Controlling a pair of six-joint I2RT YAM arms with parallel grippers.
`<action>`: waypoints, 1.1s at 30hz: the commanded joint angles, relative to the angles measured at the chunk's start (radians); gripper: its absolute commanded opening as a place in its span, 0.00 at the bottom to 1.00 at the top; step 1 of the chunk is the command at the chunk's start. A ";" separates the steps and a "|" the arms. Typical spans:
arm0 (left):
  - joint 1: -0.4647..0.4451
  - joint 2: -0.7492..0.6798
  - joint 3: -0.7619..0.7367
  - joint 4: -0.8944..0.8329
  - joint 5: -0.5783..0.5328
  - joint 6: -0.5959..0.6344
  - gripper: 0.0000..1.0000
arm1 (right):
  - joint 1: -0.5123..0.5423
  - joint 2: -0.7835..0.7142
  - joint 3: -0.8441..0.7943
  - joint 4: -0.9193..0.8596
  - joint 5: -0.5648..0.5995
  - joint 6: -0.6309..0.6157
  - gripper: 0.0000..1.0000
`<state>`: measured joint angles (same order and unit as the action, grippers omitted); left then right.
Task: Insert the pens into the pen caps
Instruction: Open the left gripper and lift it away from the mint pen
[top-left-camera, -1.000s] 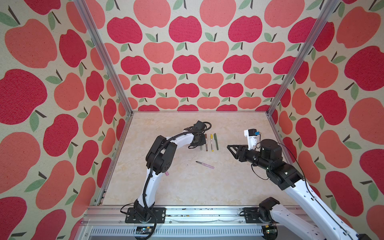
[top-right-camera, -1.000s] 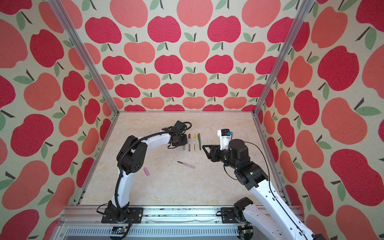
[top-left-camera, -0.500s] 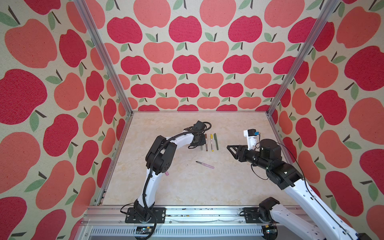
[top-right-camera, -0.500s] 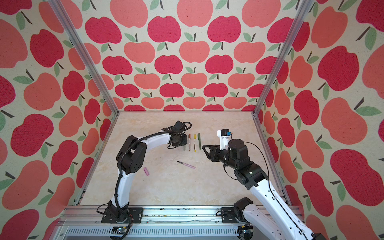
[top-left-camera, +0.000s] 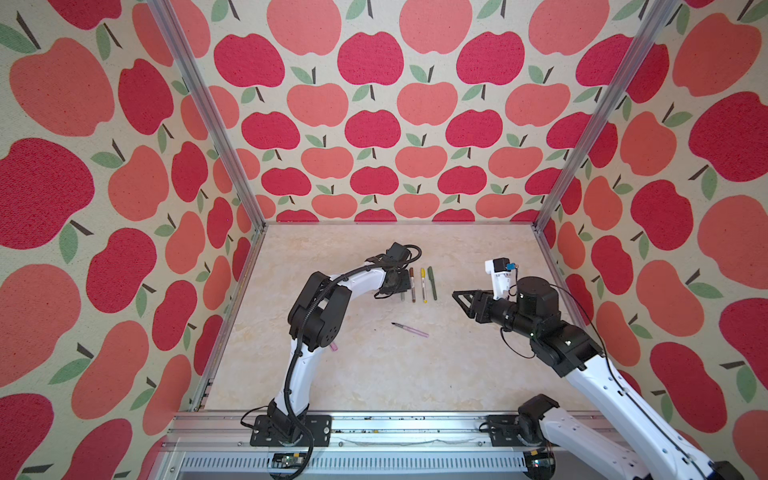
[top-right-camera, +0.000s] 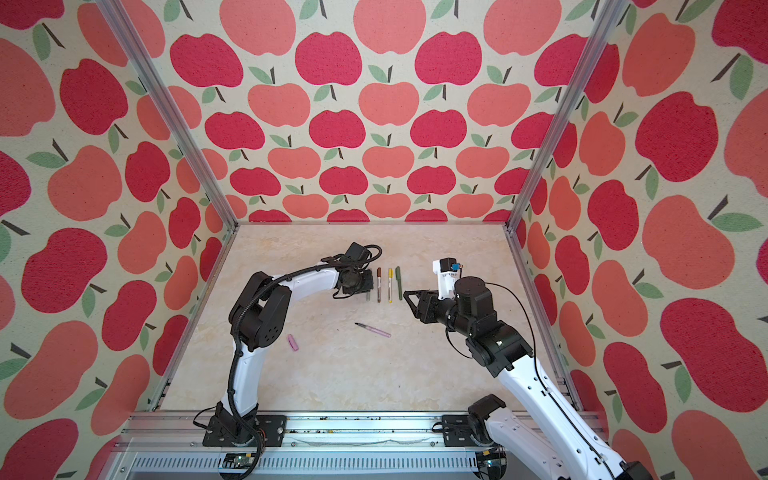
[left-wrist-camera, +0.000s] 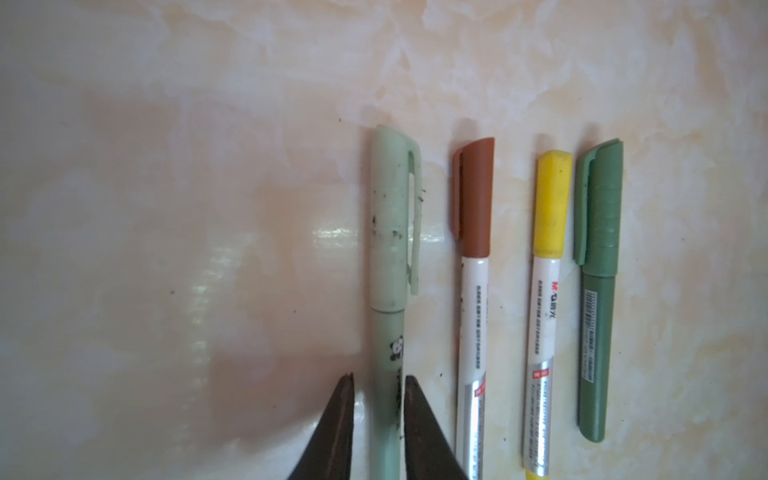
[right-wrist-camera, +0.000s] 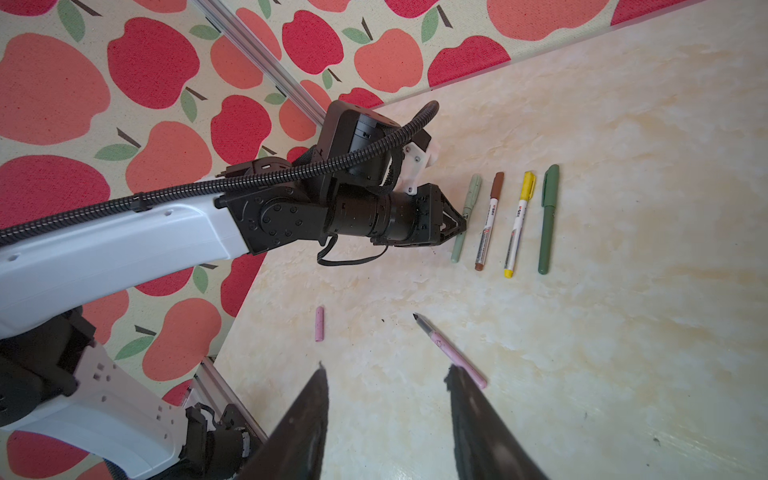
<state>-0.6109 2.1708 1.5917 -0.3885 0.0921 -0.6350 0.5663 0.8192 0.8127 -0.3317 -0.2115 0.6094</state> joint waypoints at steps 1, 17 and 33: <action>0.001 -0.071 -0.003 0.009 0.023 0.024 0.25 | -0.009 0.007 0.002 0.013 -0.016 -0.007 0.49; 0.045 -0.474 -0.223 0.129 -0.020 0.072 0.39 | 0.000 0.067 0.035 -0.110 -0.028 -0.090 0.49; 0.275 -1.212 -0.769 0.158 0.108 0.117 0.95 | 0.241 0.512 0.274 -0.326 0.044 -0.355 0.59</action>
<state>-0.3599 1.0367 0.8791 -0.2111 0.1524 -0.5236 0.7689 1.2667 1.0264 -0.5766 -0.2054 0.3550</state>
